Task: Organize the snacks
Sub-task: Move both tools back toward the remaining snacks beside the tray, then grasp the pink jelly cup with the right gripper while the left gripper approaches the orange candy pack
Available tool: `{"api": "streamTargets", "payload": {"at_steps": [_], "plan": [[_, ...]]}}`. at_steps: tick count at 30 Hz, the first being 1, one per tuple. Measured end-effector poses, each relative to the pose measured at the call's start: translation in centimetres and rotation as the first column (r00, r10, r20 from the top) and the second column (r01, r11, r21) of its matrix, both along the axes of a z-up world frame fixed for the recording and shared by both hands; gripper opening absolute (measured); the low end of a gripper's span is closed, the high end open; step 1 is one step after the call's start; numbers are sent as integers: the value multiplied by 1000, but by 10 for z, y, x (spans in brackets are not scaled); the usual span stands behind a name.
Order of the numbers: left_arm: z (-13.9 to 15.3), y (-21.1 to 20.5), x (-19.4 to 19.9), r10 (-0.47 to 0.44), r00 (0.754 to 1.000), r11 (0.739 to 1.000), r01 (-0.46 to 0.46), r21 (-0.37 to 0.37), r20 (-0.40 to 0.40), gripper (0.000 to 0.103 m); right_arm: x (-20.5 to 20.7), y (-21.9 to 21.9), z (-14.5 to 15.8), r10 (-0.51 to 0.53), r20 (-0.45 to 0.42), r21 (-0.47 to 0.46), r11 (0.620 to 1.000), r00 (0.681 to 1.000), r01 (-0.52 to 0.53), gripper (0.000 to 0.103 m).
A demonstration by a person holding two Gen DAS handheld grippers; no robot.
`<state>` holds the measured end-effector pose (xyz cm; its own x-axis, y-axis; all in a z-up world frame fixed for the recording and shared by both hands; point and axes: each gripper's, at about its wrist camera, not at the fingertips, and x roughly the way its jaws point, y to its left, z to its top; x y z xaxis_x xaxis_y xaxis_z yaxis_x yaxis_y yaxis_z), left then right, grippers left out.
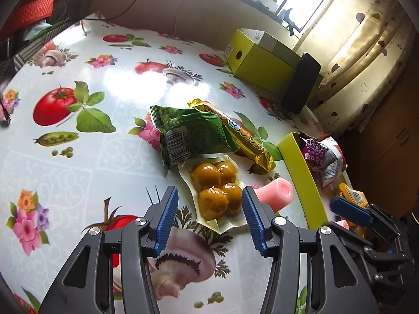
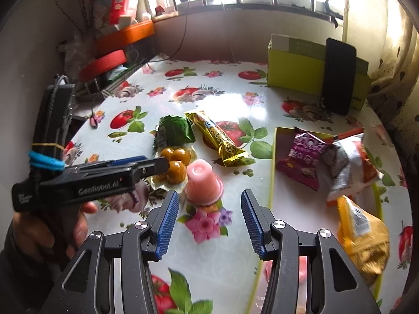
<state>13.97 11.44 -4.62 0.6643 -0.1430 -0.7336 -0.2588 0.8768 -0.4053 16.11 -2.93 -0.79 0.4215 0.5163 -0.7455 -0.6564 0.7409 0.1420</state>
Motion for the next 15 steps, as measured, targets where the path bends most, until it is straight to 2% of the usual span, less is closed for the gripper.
{"api": "streamTargets", "payload": {"at_steps": [10,15], "plan": [[-4,6,1,-21,1000,1000,21,-20,5,52,21,32,-23,-44,-59,-30,999,997,42,48],[-5,14,2,-14,1000,999,14,-47,13,52,30,44,-36,-50,-100,-35,998,994,46,43]]}}
